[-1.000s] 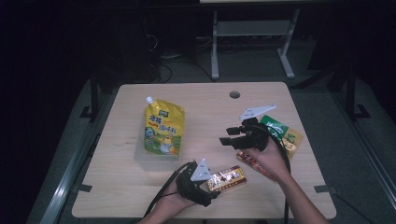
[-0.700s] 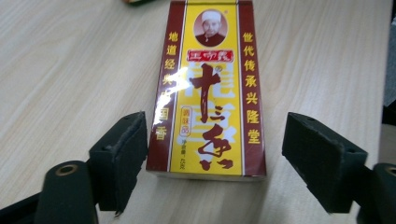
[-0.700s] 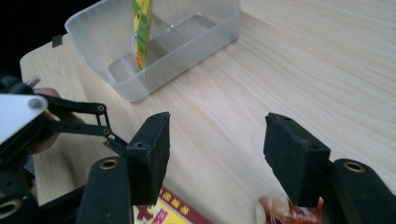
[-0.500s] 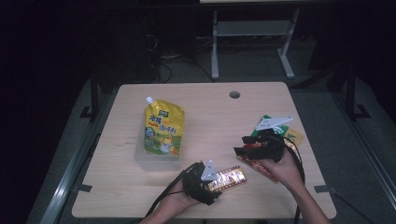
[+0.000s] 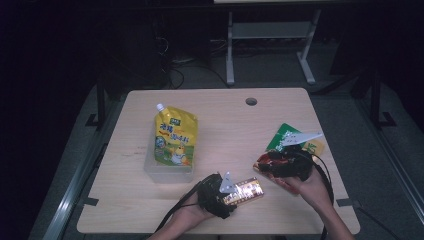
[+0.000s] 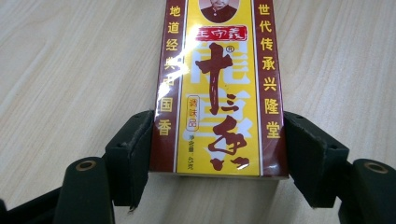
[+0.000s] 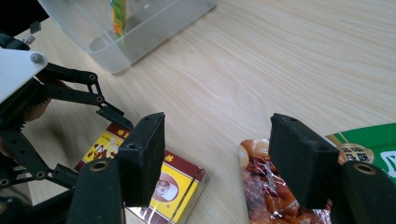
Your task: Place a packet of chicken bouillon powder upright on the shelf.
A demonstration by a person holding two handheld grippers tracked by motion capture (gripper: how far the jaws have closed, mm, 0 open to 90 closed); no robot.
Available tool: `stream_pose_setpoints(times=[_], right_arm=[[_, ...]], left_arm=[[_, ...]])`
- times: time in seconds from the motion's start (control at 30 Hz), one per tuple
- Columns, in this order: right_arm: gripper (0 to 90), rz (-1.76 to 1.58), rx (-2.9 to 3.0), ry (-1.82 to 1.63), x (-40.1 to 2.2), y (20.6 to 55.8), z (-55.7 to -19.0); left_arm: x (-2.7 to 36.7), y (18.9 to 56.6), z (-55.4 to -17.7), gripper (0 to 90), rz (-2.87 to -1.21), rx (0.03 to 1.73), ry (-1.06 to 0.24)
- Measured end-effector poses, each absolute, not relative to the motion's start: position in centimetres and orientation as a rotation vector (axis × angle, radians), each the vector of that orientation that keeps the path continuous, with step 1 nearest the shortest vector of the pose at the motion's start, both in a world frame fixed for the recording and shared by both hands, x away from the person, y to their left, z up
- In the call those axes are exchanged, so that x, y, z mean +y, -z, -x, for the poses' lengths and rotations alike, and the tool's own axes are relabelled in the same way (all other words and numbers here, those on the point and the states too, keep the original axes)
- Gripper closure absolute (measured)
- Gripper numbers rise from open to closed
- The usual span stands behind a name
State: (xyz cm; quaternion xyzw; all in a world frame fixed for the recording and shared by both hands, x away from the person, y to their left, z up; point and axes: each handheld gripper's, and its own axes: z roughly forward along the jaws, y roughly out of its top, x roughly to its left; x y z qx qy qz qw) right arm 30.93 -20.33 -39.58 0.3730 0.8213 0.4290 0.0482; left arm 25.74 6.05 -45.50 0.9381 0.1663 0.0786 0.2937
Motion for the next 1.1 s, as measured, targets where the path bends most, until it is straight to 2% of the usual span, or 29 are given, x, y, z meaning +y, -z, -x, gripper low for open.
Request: stream_pose_setpoints(times=[0.4,0.73,1.1], right_arm=[[33.0,-1.215,2.503,-1.302,-20.4,40.2,-30.7],[29.6,-1.248,2.523,-1.302,-20.1,40.4,-31.2],[26.6,-1.294,2.548,-1.337,-19.3,40.8,-32.1]], left_arm=[[6.2,45.4,-25.5,32.3,-2.487,0.456,-0.236],[6.6,44.6,-25.7,32.5,-2.416,0.508,-0.338],[6.7,42.0,-26.5,32.5,-2.288,0.584,-0.459]])
